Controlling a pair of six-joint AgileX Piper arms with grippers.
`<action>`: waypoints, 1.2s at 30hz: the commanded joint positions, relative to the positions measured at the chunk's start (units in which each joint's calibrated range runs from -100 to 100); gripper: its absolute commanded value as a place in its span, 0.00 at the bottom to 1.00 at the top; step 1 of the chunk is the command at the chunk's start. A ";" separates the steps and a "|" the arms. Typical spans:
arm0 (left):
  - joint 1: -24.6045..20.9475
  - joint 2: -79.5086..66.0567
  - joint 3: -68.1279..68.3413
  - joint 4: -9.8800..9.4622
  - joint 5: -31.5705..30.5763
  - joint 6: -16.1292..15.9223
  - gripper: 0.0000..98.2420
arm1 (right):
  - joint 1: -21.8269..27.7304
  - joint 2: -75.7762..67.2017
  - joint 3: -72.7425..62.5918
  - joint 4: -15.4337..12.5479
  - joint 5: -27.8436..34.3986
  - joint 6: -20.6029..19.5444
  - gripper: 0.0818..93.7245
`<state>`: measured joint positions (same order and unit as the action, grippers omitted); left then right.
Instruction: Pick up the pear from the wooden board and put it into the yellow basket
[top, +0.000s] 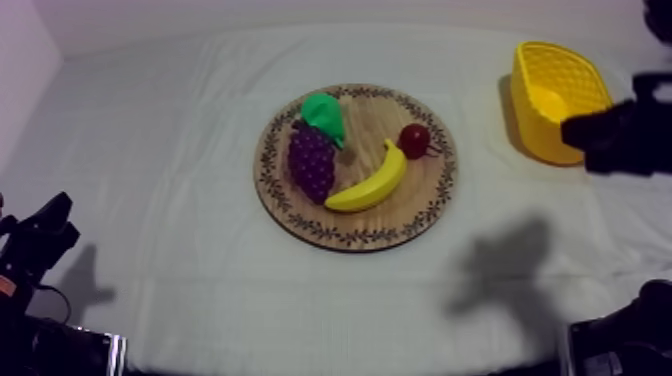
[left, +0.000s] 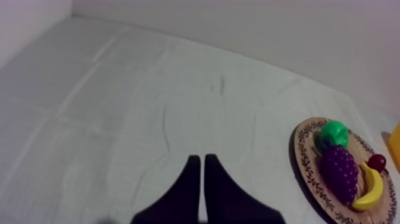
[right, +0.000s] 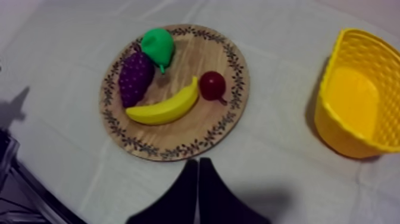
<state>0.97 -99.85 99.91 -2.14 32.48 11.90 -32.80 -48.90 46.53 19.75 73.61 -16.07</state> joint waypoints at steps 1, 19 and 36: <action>0.01 0.02 -0.02 0.01 0.02 -0.01 0.00 | -1.01 11.61 -15.71 -0.30 4.55 -0.06 0.00; 0.01 0.02 -0.02 0.01 0.02 0.00 0.00 | 2.65 48.57 -54.14 -11.13 16.84 1.10 0.00; 0.01 0.02 -0.02 0.01 0.02 0.01 0.00 | 3.91 75.13 -77.29 -13.72 19.59 0.08 0.12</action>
<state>0.97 -99.85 99.91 -2.14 32.48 11.90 -28.87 23.54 -29.37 6.08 93.01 -15.94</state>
